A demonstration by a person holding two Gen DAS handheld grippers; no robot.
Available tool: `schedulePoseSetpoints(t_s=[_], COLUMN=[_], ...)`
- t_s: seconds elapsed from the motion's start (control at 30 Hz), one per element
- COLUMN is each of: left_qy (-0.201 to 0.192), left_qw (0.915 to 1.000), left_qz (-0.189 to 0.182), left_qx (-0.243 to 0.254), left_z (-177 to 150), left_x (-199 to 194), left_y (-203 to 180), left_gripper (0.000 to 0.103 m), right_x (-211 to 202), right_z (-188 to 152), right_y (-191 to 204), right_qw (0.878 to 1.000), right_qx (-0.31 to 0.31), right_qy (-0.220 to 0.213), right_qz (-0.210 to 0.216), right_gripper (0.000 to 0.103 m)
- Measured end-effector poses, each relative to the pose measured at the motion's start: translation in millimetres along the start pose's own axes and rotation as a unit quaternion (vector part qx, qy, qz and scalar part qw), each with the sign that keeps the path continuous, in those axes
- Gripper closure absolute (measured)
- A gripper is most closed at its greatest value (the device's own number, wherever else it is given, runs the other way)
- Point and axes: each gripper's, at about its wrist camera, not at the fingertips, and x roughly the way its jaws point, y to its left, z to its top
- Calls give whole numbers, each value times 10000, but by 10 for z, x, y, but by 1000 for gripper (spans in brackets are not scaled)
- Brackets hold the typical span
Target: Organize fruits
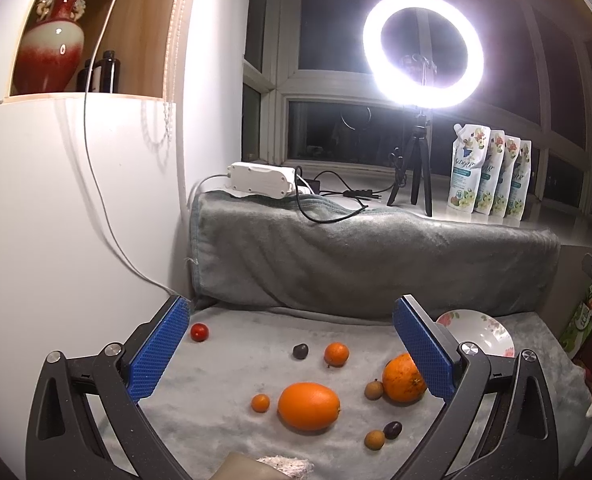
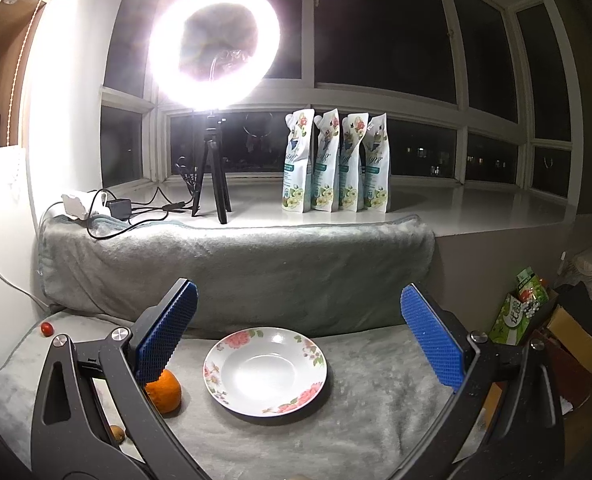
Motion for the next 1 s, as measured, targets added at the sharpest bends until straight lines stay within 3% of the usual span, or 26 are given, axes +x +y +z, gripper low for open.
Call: schedulePoseSetpoints(t_s=[1.0], left_qy=[-2], left_qw=[10000], left_qz=[-19], left_qx=[55], left_z=[19], left_x=[-10], left_y=[-75], left_gripper=[2], right_x=[18], right_z=[-74], right_y=[-12], right_qw=[9999], right_qx=[25], right_qy=[87], right_qz=[69], right_gripper=[0])
